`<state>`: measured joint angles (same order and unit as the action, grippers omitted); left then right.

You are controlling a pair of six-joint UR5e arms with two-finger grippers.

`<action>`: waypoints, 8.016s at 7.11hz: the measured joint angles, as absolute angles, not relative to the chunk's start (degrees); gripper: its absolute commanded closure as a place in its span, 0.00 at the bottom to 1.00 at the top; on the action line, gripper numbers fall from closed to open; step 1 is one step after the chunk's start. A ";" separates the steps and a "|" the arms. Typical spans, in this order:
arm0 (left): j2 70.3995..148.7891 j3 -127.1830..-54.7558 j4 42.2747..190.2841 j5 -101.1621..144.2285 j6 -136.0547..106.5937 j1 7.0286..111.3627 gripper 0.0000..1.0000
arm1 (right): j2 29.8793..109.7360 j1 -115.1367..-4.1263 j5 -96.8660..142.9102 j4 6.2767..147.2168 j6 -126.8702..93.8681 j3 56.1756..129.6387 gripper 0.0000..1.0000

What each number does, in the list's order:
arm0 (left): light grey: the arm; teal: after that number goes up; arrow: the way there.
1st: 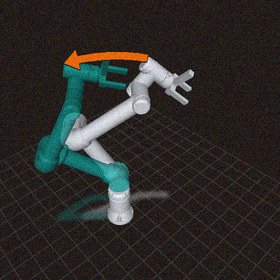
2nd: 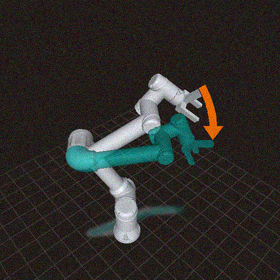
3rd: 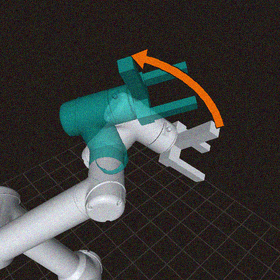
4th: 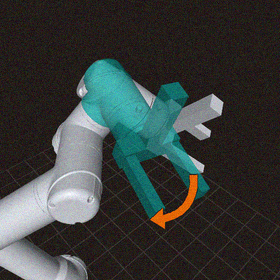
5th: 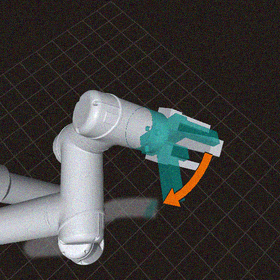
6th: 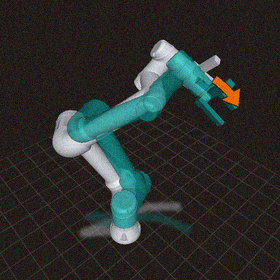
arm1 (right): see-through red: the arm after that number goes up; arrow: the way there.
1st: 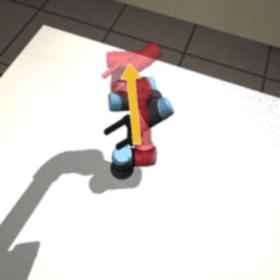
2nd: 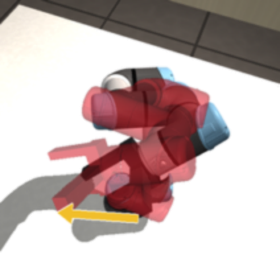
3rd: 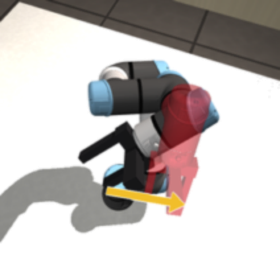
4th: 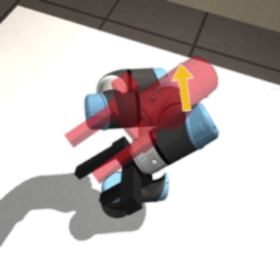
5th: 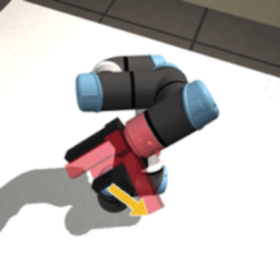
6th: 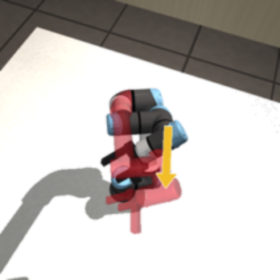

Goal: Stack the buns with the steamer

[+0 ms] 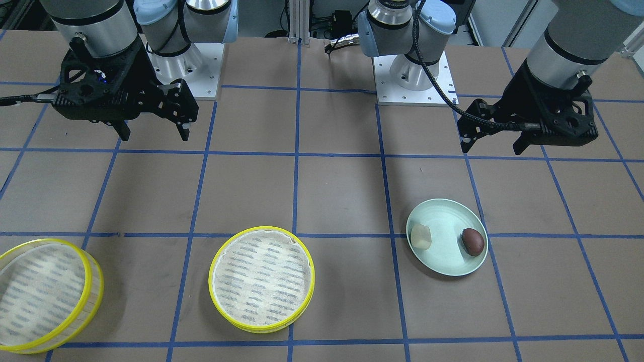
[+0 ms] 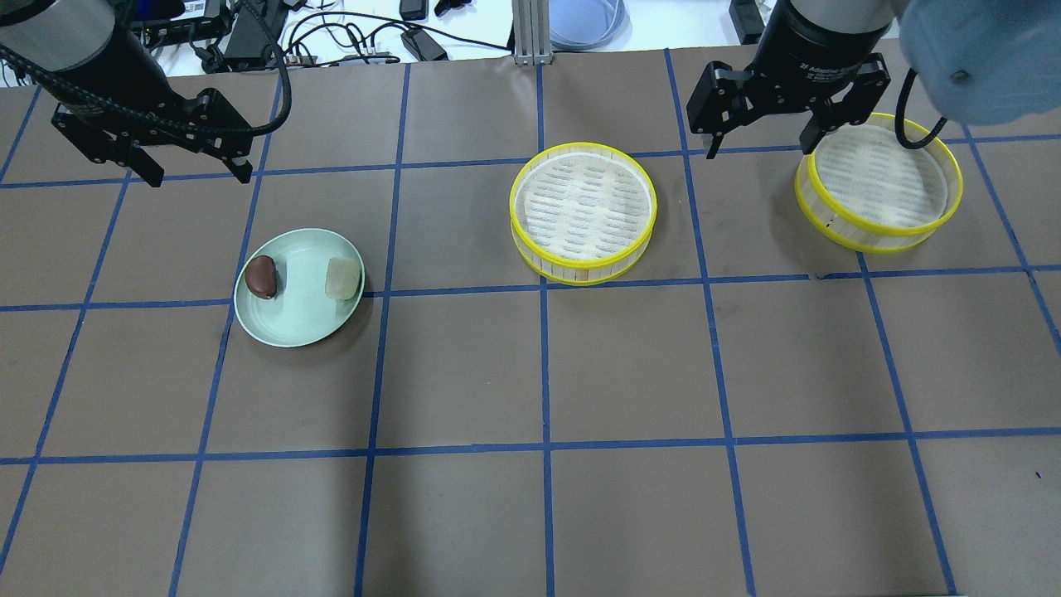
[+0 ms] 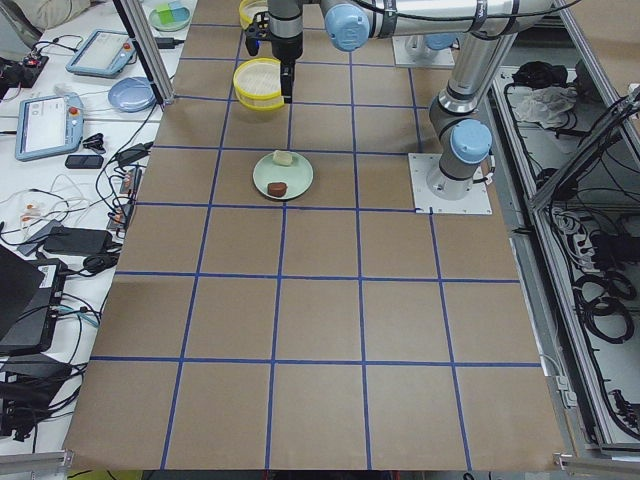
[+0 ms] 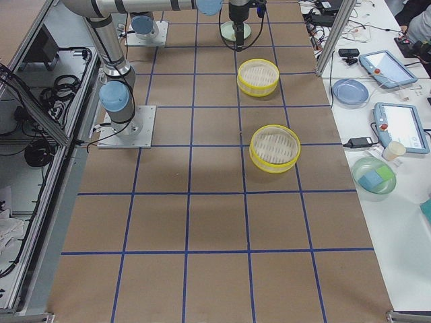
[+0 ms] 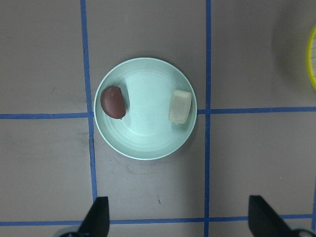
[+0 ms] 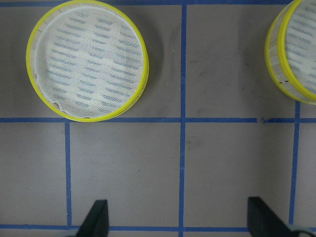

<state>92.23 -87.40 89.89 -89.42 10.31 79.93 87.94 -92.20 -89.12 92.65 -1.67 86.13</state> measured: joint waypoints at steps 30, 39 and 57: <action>123.17 -86.92 43.40 -60.40 -16.10 96.95 0.38 | 62.52 -57.93 -87.55 119.56 37.60 85.81 0.00; 118.90 -85.95 47.34 -69.94 -18.69 95.38 0.00 | 54.24 -57.92 -87.44 131.64 39.65 86.23 0.80; 119.29 -96.22 65.22 -99.62 2.80 76.99 1.00 | 65.37 -84.37 -87.91 123.47 2.59 88.83 1.00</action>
<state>119.29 -96.22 65.22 -99.62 2.80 76.99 65.37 -84.37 -87.91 123.47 2.59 88.83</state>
